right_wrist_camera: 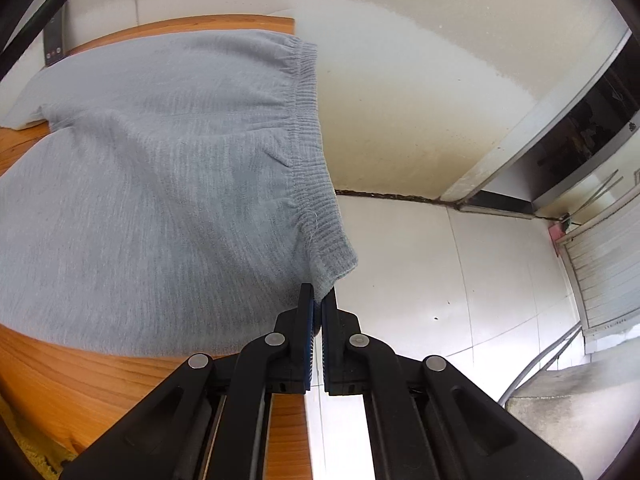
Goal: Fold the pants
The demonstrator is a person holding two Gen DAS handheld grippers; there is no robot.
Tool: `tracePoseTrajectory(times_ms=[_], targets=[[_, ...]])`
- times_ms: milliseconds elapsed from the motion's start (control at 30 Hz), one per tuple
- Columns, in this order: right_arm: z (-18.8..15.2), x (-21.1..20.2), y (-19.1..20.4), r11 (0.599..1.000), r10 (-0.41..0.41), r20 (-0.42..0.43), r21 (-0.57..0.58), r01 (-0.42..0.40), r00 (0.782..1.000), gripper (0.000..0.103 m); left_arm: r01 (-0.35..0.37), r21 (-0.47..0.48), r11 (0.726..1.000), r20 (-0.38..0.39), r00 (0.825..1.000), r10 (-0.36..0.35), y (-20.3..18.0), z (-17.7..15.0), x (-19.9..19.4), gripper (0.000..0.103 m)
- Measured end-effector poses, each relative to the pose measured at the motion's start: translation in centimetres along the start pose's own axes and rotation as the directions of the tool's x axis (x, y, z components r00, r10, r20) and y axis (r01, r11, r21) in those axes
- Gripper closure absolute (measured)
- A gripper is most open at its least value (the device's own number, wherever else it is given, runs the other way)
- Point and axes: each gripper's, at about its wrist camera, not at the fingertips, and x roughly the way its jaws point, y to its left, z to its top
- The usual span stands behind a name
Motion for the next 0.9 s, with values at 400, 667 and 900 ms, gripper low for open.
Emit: tracePoseTrajectory(times_ms=[400, 667, 900], targets=[[3.2, -5.4, 1.8, 0.998, 0.058, 0.214, -0.031, -0.053, 0.975, 0.073, -0.061, -0.067, 0.996, 0.062, 0.996, 0.066, 3.6, 4.0, -0.3, 0.044], [5.6, -4.2, 10.0, 0.953, 0.266, 0.18, -0.195, -0.231, 0.947, 0.073, -0.025, -0.107, 0.994, 0.069, 0.997, 0.032, 5.0, 5.9, 0.6, 0.044], [3.7, -1.8, 12.6, 0.925, 0.328, 0.072, -0.229, -0.305, 0.942, 0.073, -0.042, -0.035, 0.999, 0.046, 0.998, 0.043, 3.0, 2.6, 0.2, 0.043]])
